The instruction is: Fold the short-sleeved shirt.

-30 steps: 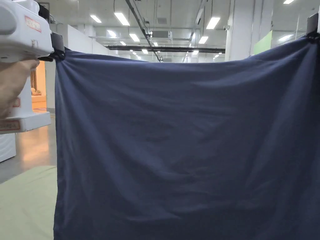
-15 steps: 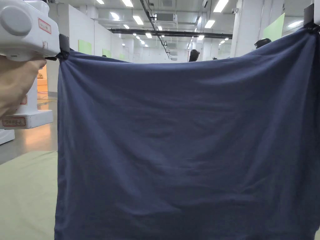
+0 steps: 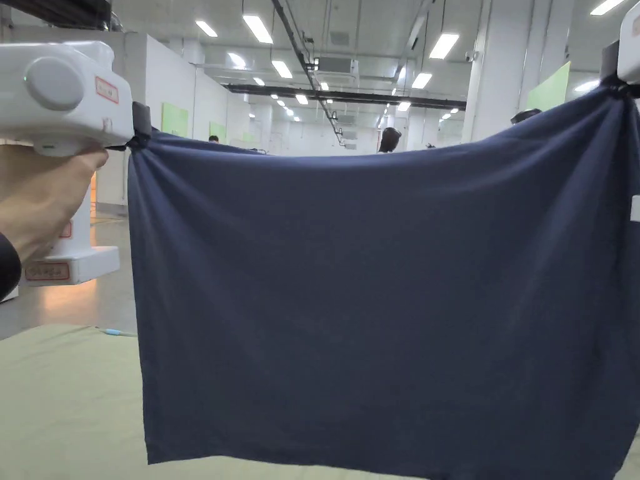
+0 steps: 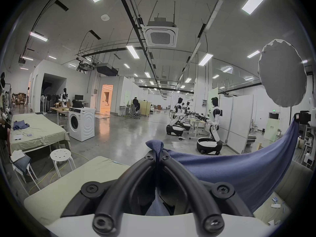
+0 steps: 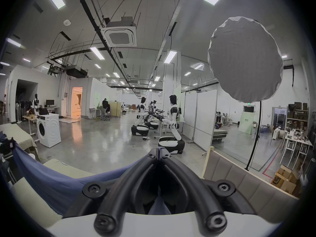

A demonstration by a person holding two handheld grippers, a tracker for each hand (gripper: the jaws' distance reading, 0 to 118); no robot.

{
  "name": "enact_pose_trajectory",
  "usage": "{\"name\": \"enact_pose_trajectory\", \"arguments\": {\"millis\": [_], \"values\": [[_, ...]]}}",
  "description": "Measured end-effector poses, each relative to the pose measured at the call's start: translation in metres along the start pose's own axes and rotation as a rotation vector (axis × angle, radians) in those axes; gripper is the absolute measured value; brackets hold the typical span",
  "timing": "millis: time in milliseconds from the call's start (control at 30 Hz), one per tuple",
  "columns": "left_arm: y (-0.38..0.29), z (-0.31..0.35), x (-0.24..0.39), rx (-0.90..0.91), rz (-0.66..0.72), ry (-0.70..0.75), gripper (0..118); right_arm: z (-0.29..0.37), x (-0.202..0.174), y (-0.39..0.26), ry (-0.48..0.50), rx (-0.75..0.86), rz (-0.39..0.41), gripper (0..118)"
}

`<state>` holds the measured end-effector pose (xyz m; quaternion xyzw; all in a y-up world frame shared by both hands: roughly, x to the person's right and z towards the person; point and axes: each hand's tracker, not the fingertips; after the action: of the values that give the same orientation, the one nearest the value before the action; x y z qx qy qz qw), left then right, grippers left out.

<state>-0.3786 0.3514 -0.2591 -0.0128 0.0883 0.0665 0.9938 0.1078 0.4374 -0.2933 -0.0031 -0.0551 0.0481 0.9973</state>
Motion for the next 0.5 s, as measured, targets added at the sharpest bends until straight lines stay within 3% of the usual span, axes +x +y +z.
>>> {"name": "enact_pose_trajectory", "arguments": {"millis": [167,300,467,500], "values": [[-0.019,-0.024,0.001,-0.038,-0.016,-0.003,0,0.003,-0.002,-0.005,0.02,-0.032,0.022,1],[-0.069,-0.023,-0.004,-0.143,-0.038,-0.037,0,-0.02,0.001,-0.025,0.093,-0.134,-0.046,1],[-0.128,-0.011,-0.019,-0.252,0.038,-0.052,0,-0.001,0.005,-0.122,0.166,-0.197,-0.011,1],[-0.137,-0.004,-0.022,-0.25,0.026,-0.054,0,0.006,0.004,-0.128,0.203,-0.209,-0.046,1]]}}
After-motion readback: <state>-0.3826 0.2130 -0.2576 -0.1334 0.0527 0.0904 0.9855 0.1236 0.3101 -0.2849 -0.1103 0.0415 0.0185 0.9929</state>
